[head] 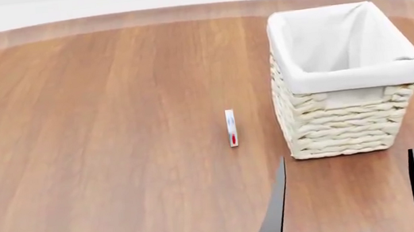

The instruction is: Pick up the alphabet soup and the cream cheese box, and put them in the basket.

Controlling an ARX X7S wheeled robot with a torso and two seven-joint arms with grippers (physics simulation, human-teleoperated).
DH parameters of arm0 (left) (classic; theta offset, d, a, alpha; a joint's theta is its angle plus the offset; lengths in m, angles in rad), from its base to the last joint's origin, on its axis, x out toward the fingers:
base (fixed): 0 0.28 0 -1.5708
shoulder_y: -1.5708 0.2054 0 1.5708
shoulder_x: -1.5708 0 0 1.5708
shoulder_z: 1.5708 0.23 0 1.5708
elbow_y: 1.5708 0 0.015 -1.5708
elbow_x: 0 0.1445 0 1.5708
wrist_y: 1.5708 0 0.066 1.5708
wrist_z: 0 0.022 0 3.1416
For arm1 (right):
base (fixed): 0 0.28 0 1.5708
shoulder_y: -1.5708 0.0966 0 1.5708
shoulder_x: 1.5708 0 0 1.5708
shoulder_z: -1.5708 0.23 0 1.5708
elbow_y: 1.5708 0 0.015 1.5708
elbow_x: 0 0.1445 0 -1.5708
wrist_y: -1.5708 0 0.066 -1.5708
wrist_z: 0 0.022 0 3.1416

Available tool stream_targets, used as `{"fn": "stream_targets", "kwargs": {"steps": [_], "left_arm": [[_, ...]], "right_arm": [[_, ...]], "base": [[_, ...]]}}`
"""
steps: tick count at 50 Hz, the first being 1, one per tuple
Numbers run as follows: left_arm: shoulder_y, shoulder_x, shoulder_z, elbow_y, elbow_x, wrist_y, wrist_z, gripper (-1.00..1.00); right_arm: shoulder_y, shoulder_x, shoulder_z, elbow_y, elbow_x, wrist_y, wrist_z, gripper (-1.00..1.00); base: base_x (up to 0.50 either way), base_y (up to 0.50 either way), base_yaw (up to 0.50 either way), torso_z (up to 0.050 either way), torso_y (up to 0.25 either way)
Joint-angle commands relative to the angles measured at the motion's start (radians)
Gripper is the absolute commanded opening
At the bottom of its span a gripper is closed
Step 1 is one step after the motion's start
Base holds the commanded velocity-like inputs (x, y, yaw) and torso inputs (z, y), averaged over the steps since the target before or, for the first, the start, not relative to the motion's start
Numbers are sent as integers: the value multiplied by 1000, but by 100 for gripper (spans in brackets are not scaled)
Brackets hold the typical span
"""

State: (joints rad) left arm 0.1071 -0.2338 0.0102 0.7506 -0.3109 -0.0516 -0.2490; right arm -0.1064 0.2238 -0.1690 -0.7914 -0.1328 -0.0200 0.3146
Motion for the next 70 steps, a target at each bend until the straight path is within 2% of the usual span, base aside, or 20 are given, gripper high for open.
{"fn": "stream_targets", "kwargs": {"steps": [1, 70], "left_arm": [[-3, -2, 10, -8, 26, 15, -10, 100], [14, -43, 51, -21, 13, 48, -19, 100]], "right_arm": [[6, 5, -7, 1, 0, 9, 6, 100], [3, 39, -23, -2, 17, 24, 45, 100]], "base": [[211, 0, 0, 0, 0], [210, 0, 0, 0, 0]]}}
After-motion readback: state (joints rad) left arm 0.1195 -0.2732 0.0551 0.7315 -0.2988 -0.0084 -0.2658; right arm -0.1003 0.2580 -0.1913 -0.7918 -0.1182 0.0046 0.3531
